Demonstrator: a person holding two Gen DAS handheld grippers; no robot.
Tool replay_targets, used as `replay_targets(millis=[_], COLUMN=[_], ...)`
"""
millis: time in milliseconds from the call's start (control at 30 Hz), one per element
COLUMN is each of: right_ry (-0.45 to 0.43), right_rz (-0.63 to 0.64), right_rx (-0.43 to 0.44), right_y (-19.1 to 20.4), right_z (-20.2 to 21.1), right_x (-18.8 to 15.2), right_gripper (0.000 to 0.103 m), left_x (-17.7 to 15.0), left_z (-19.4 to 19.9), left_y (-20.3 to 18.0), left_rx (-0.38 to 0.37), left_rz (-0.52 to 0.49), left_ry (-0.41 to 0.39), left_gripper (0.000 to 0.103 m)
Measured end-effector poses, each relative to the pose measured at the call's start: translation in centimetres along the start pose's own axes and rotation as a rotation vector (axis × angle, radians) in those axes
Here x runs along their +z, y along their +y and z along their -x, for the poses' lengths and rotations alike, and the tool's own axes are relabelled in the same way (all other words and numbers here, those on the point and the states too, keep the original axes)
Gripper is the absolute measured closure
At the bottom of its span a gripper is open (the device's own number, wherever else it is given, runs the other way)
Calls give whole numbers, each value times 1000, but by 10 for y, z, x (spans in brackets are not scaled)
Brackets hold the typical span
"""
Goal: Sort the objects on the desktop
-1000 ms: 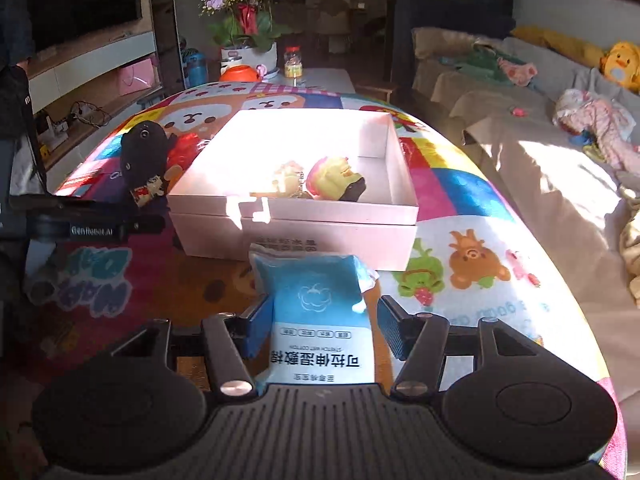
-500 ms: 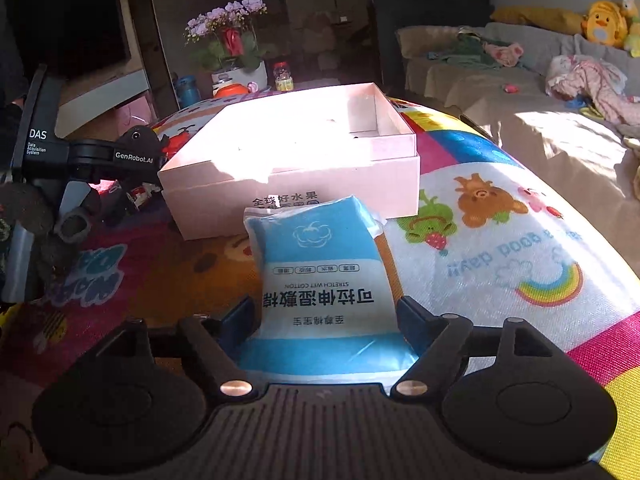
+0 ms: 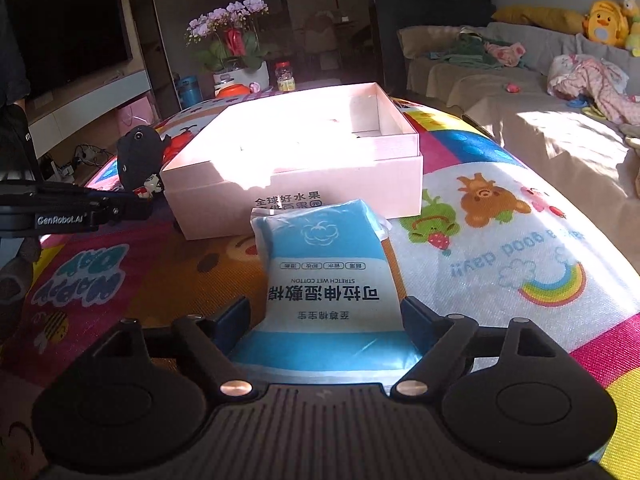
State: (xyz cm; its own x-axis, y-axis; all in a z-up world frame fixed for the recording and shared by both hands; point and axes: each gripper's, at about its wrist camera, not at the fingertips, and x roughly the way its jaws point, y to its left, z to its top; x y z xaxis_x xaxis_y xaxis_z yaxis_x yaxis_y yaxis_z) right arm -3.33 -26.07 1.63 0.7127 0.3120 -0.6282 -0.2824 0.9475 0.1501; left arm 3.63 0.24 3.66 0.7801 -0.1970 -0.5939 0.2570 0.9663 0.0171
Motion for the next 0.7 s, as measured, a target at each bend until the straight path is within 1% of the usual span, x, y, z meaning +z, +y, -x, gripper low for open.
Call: replay_targets(millis=[67, 133, 167, 200, 267, 333, 400, 433, 467, 500, 567, 667, 700], right_ry=[-4, -6, -6, -6, -6, -5, -5, -5, -5, -6, -6, -5, -5], right_rz=[-4, -13, -16, -17, -19, -22, -22, -22, -23, -24, -26, -21, -18], right_rx=[-5, -8, -7, -6, -2, 3, 6, 7, 7, 8, 8, 4, 1], right_y=[0, -2, -2, -3, -3, -4, -4, -4, -4, -4, -4, -3, -2], right_z=[1, 1, 1, 1, 1, 0, 0, 0, 0, 0, 0, 0, 0], right_x=[0, 0, 0, 0, 0, 0, 0, 0, 0, 0, 0, 0, 0], right_gripper=[20, 20, 20, 20, 19, 18, 18, 18, 18, 18, 18, 17, 17], left_x=[9, 14, 16, 17, 19, 18, 16, 14, 11, 7, 0, -10, -12], left_z=[-16, -33, -39, -44, -49, -51, -45, -42, -36, -31, -18, 2, 7], left_y=[12, 19, 21, 22, 25, 30, 31, 31, 29, 27, 23, 11, 7], left_rx=[5, -7, 2, 11, 26, 35, 37, 41, 47, 47, 15, -64, -70], left_rz=[48, 86, 98, 101, 105, 114, 103, 92, 70, 54, 33, -24, -40], left_ry=[-9, 3, 2, -3, -6, 7, 14, 16, 21, 28, 37, 46, 45], left_gripper=[64, 61, 54, 51, 52, 62, 71, 74, 87, 90, 90, 90, 86])
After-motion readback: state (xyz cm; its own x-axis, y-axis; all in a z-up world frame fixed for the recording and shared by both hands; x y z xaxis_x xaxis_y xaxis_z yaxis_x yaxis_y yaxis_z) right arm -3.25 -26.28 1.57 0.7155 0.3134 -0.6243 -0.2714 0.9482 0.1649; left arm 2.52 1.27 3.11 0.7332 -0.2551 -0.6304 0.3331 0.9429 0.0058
